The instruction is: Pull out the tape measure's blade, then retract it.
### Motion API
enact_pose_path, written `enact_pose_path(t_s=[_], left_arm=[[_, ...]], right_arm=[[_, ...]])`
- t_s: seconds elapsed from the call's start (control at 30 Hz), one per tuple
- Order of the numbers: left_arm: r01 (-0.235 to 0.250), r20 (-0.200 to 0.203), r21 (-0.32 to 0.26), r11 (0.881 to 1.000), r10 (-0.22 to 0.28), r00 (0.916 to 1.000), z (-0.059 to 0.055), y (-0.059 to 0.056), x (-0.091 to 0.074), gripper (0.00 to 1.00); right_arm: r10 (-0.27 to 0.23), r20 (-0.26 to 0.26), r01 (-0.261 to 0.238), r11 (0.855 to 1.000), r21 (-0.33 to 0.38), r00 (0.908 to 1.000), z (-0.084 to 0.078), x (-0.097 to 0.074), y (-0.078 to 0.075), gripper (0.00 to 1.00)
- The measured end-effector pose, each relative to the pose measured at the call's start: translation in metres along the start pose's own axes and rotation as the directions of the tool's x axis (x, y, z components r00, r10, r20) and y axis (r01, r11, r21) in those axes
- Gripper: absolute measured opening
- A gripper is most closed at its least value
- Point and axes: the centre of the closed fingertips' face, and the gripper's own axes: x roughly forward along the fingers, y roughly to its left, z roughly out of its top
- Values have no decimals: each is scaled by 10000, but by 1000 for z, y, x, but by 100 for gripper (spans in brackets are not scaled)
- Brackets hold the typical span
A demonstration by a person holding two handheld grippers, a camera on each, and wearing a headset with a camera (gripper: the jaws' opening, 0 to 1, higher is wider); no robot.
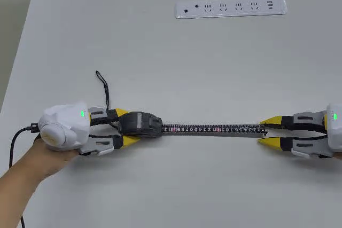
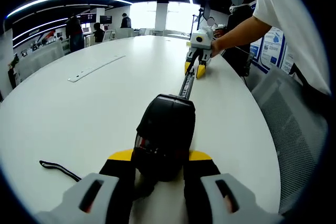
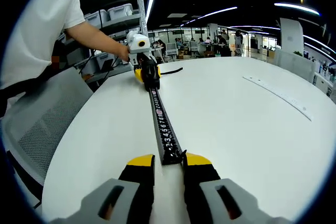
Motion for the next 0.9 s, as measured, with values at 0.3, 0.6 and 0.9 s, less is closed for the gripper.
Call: enact_pose_path(t_s=[0.3, 0.6, 0.9], left_arm=[[9, -20, -10, 10000, -9, 10000, 1, -2, 4, 44], [-222, 50, -48, 9997, 222, 9997, 2, 3, -1, 50], [-338, 187, -215, 9992, 343, 9992, 4, 5, -2, 52]], right_arm=[[-65, 195, 62, 9998, 179, 9998, 3, 1, 1, 31], [-217, 258, 213, 9996, 172, 9994, 5, 3, -1, 36], [-425, 284, 418, 9988, 264, 9987, 4, 1, -2, 39]])
